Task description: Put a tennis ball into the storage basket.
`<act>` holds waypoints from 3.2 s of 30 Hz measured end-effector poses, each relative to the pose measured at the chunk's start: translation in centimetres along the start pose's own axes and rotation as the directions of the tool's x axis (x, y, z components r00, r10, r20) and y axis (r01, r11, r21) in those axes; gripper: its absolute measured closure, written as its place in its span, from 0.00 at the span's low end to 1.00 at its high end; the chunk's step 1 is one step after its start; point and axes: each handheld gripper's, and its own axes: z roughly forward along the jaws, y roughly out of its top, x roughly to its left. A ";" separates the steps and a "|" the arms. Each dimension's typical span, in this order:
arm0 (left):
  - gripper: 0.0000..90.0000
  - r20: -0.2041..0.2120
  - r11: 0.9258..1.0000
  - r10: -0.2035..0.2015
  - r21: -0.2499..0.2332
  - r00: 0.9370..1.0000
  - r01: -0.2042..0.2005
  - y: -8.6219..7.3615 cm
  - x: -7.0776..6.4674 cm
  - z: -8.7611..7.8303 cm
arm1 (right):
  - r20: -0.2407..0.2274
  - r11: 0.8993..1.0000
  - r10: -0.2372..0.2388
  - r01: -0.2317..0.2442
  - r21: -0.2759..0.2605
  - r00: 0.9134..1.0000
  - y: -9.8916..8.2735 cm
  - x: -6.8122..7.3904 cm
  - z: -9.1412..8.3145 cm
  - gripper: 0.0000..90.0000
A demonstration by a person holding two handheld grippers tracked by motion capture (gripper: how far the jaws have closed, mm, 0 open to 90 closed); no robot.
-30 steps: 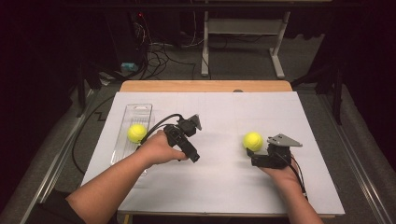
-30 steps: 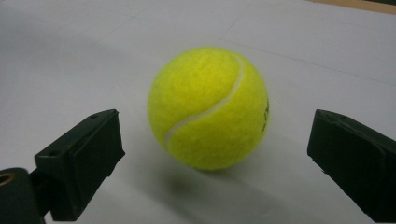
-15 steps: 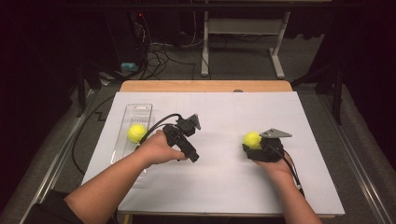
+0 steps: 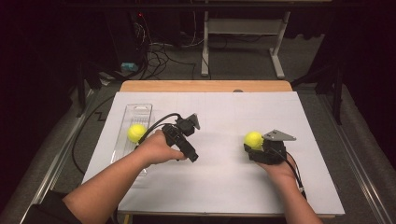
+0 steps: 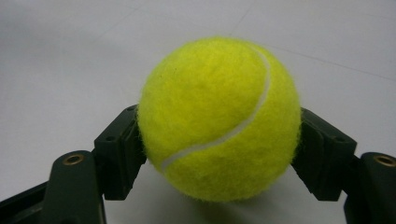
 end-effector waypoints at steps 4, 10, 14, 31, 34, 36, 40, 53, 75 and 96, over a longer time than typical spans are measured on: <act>0.00 -0.002 1.000 0.001 -0.004 1.000 -0.001 -0.1 0.1 -0.1 | -0.015 0.999 -0.006 0.006 -0.032 1.000 -0.3 0.8 -0.9 0.30; 0.01 0.000 1.000 0.000 -0.004 1.000 0.000 -0.2 0.1 -0.2 | -0.030 0.998 -0.007 0.005 -0.057 1.000 -1.5 1.5 -2.3 0.30; 0.01 0.003 1.000 -0.001 -0.002 1.000 0.001 -0.2 0.1 -0.3 | -0.043 0.997 0.004 -0.007 -0.073 0.999 -2.6 1.8 -3.3 0.30; 0.01 0.009 1.000 0.000 -0.021 1.000 0.000 -0.4 -0.3 -0.9 | -0.067 0.992 -0.033 0.024 -0.122 0.997 -4.2 3.2 -4.8 0.30; 0.01 0.010 1.000 -0.003 -0.025 1.000 0.003 -0.4 -0.2 -1.2 | -0.083 0.992 -0.044 0.033 -0.125 0.996 -3.9 3.8 -4.4 0.30; 0.01 0.011 1.000 -0.005 -0.029 1.000 0.006 -0.5 -0.1 -1.3 | -0.093 0.991 -0.049 0.037 -0.128 0.994 -3.8 4.3 -4.2 0.30; 0.01 0.009 1.000 -0.006 -0.030 1.000 0.007 -0.5 -0.2 -1.4 | -0.109 0.990 -0.064 0.049 -0.132 0.992 -3.5 5.1 -3.8 0.30; 0.01 0.009 0.999 0.018 -0.030 1.000 -0.017 0.3 -1.3 -1.7 | -0.158 0.986 -0.110 0.088 -0.141 0.981 -2.9 7.4 -2.8 0.30; 0.01 0.035 0.996 0.084 -0.017 0.996 -0.083 1.8 -4.0 -1.6 | -0.243 0.976 -0.187 0.153 -0.153 0.952 -2.3 11.3 -1.6 0.30; 0.01 0.100 0.993 0.114 0.010 0.988 -0.115 4.0 -6.8 1.3 | -0.288 0.974 -0.180 0.130 -0.184 0.941 -1.8 11.8 -1.7 0.30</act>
